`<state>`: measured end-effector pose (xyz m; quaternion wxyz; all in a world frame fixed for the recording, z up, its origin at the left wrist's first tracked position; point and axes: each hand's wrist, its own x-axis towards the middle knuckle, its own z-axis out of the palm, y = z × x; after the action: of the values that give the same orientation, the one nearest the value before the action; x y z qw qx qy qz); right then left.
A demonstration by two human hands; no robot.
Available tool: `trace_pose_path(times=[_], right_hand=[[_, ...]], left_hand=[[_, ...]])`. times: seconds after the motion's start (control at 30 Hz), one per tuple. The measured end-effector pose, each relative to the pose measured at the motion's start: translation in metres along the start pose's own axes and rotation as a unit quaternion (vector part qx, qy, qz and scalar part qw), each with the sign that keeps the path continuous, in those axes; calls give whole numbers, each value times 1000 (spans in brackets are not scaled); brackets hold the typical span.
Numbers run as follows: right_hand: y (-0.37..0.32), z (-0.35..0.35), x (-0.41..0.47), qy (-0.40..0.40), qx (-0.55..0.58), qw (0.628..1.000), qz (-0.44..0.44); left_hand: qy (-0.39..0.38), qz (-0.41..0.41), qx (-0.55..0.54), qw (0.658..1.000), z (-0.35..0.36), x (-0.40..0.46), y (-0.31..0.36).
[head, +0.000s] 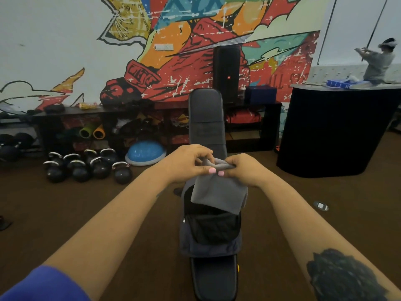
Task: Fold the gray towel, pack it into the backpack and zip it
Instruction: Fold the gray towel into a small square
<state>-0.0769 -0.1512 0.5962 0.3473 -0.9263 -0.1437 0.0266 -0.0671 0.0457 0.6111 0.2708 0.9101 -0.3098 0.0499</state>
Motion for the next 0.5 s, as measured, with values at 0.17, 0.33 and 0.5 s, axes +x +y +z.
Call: trace_pose_path(times=[0.17,0.33,0.5], right_hand=[[15,-3,24,-35,2,999,-7],[33,-5,54,-23,132,991,4],[53,-2,81,-34,238,970,12]], left_hand=[[0,-65,30,997,10,16,-27],[48,-116,-195,973,39,36,-54],[5,-190,-354,916,67,51,-76]])
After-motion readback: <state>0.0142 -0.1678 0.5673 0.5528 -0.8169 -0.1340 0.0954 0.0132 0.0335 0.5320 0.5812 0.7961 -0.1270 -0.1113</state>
